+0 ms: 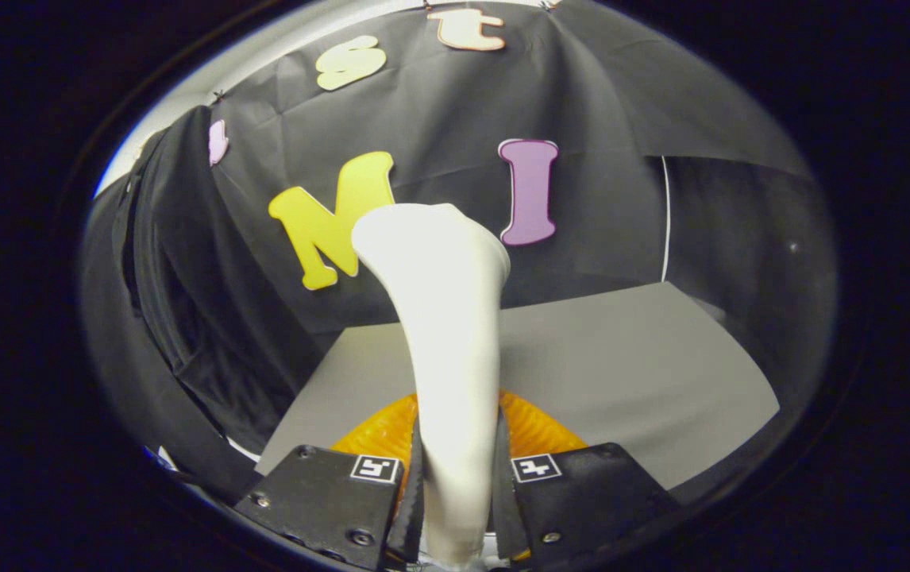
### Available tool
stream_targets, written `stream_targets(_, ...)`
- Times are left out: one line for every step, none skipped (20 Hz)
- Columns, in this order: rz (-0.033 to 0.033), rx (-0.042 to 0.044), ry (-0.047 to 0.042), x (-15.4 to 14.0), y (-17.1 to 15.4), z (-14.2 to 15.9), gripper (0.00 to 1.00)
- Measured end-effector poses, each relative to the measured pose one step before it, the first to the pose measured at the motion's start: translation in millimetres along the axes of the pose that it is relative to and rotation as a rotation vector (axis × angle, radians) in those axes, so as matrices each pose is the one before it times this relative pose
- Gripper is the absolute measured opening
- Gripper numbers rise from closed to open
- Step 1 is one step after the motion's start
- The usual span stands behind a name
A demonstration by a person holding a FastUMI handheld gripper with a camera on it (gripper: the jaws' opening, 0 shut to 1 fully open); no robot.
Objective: Iron the clothes twice with a garment steamer, once on the left side and once on the right side.
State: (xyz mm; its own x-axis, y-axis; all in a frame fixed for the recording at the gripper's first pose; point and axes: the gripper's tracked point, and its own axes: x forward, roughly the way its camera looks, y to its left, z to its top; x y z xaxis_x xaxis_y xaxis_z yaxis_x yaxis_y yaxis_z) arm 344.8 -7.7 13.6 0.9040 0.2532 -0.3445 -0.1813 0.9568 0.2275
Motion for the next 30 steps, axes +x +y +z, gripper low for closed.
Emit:
stream_targets(0.00163,0.00167,-0.02042,-10.29,6.97,5.47,0.38)
stream_targets(-0.00471,0.00316,-0.02768,-9.93,5.86,6.15,0.38)
stream_targets(-0.00171,-0.00069,-0.02478,-12.84,6.32,5.25,0.38)
stream_targets(0.00525,0.00001,-0.02953,-9.7,9.04,9.08,0.38)
stream_targets(0.00285,-0.0024,-0.0298,-9.67,9.75,10.5,0.38)
stream_targets(-0.00004,-0.01234,-0.02721,-8.97,9.56,10.37,0.38)
stream_targets(-0.00144,-0.0126,-0.03175,-12.25,9.36,10.28,0.38)
stream_targets(-0.00962,-0.0106,-0.03466,-9.88,8.49,12.25,0.38)
stream_targets(-0.01043,-0.01453,-0.03355,-10.83,6.99,10.77,0.38)
stream_targets(-0.00527,-0.01181,-0.03049,-8.32,7.35,10.6,0.38)
stream_targets(-0.00017,-0.01565,-0.02403,-7.08,9.6,9.73,0.38)
stream_targets(0.00064,-0.00398,-0.02521,-6.19,8.46,11.13,0.38)
stream_targets(0.00466,-0.00712,-0.02226,-5.11,9.68,9.81,0.38)
stream_targets(0.00048,-0.00326,-0.01993,-4.81,9.33,10.24,0.38)
stream_targets(-0.00102,-0.00199,-0.02003,-3.72,7.84,7.76,0.38)
stream_targets(0.00109,0.00046,-0.01838,-2.1,9.36,9.99,0.38)
stream_targets(0.0026,-0.00292,-0.01915,-2.07,10.92,9.19,0.38)
stream_targets(-0.00136,-0.01107,-0.02143,-3.03,11.36,12.91,0.38)
stream_targets(-0.0003,-0.01325,-0.02252,0.36,9.32,8.09,0.38)
stream_targets(0.00327,-0.00743,-0.01628,0.31,11.58,8.82,0.38)
stream_targets(0.00769,-0.00408,-0.01196,0.37,13.13,6.36,0.38)
stream_targets(0.00926,-0.00298,-0.01492,0.66,13.66,8.42,0.38)
stream_targets(0.00397,-0.00485,-0.01187,1.52,12.63,7.59,0.38)
stream_targets(0.00364,-0.0114,-0.01203,1.9,11.07,6.96,0.38)
stream_targets(0.00771,-0.01025,-0.01054,3.74,12.88,5.85,0.38)
stream_targets(0.00708,-0.00624,-0.00842,3.96,12.45,5.35,0.38)
stream_targets(0.00477,-0.00295,-0.00392,4.3,12.1,3.97,0.38)
stream_targets(0.00472,-0.00199,-0.00291,3.37,12.04,4.3,0.38)
stream_targets(0.00371,-0.00164,-0.00385,5.39,10.54,3.7,0.38)
stream_targets(-0.00035,-0.00519,-0.00455,5.73,10.31,3.28,0.38)
